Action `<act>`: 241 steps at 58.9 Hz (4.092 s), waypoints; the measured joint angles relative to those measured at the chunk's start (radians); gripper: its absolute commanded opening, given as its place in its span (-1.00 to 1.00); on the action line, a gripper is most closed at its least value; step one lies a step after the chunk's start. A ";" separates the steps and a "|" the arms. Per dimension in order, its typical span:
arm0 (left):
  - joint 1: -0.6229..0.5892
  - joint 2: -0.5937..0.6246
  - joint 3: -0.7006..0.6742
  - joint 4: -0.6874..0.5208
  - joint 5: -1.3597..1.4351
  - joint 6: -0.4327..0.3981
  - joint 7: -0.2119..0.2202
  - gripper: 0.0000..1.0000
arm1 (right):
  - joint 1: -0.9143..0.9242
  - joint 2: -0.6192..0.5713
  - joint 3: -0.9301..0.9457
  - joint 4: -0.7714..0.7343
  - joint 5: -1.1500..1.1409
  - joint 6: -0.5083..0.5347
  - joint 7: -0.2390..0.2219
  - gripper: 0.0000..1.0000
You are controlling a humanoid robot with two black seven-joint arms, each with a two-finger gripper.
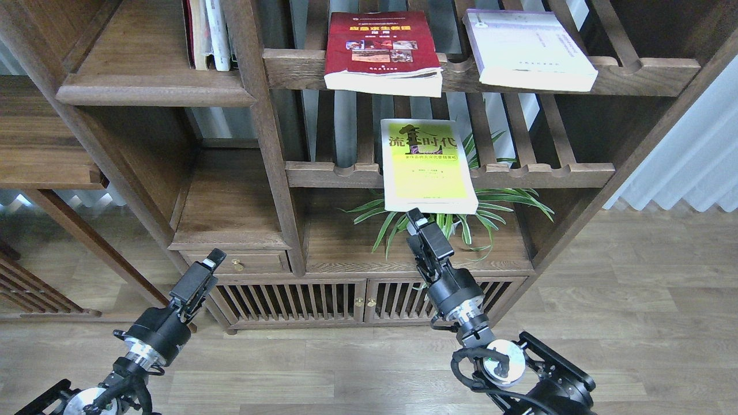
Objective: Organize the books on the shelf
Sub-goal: 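Reach the right gripper up to the yellow-green book's lower edge, then tip the yellow-green book off the shelf toward the robot with the right gripper, then grasp the yellow-green book with the left gripper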
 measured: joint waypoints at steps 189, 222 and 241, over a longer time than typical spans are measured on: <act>-0.073 0.072 0.526 -0.110 -0.360 0.000 -0.043 -0.79 | -0.488 0.000 -0.223 0.363 -0.213 0.094 -0.211 -0.92; -0.098 0.114 0.579 -0.111 -0.368 0.000 -0.043 -0.90 | -0.484 0.000 -0.225 0.334 -0.219 0.094 -0.213 -0.75; -0.095 0.236 0.579 -0.121 -0.367 0.000 -0.046 -0.92 | -0.387 0.000 -0.174 0.202 -0.220 0.094 -0.198 0.14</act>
